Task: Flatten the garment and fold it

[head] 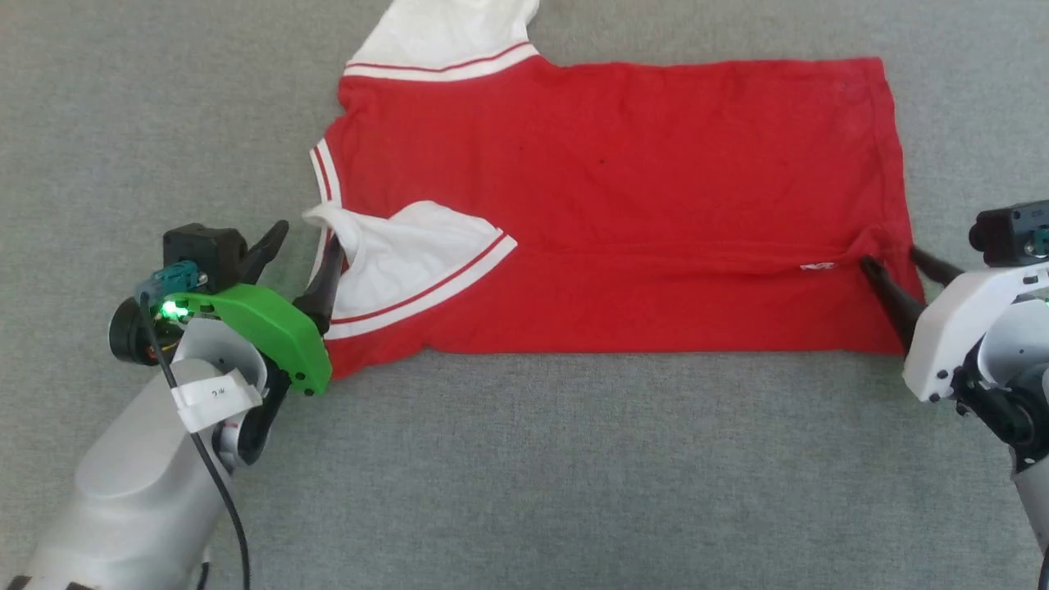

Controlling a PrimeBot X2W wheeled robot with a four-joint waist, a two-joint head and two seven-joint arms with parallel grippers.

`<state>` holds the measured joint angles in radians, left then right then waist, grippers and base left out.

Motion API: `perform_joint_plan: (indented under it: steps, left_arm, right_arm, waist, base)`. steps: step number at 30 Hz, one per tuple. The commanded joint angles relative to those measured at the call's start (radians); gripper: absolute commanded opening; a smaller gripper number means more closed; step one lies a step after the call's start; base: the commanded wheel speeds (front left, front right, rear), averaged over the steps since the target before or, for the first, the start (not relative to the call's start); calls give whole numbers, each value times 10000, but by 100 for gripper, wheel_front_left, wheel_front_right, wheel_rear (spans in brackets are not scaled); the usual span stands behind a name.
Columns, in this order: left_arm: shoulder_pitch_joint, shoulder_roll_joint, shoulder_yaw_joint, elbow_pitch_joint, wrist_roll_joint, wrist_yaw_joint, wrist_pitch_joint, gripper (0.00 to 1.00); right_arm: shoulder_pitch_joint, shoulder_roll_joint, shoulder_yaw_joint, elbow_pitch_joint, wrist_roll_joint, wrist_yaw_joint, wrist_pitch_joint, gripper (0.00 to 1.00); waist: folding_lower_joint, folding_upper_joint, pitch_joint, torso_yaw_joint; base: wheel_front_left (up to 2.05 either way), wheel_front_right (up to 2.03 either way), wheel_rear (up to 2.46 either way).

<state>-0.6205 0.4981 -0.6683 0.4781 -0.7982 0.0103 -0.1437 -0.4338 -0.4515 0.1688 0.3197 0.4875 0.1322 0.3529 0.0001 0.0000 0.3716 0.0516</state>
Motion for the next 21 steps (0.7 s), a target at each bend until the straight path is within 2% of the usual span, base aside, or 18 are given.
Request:
perform_joint_plan:
  steps: [1, 8, 13, 16, 21]
  left_arm:
    - [-22, -167, 118, 107, -227, 83, -165, 100]
    - [872, -656, 841, -175, -1262, 561, -516, 100]
    - [1748, -604, 1218, -1216, -1629, 1480, -504, 100]
    - [2205, -464, 1011, -1947, -1604, 1888, -69, 100]
    - [2648, -19, 367, -2971, -1418, 2487, 1229, 100]
  right_arm:
    - [-47, 132, -111, -15, -70, -15, -89, 100]
    - [679, 652, -745, -458, -1074, -15, 422, 100]
    - [1300, 1618, -1951, -1114, -2413, -15, 1386, 100]
    - [1684, 2237, -2533, -1596, -3164, -15, 2014, 100]
    - [2144, 3148, -3341, -2449, -4230, -15, 2646, 100]
  waist:
    - [-1, 0, -245, 51]
    - [-1, 0, -860, 101]
    - [-1, 0, -1075, 128]
    - [-1, 0, -1138, 149]
    - [-1, 0, -1088, 134]
  base:
    - [0, 0, 0]
    - [0, 0, 0]
    - [0, 0, 0]
    - [0, 0, 0]
    - [0, 0, 0]
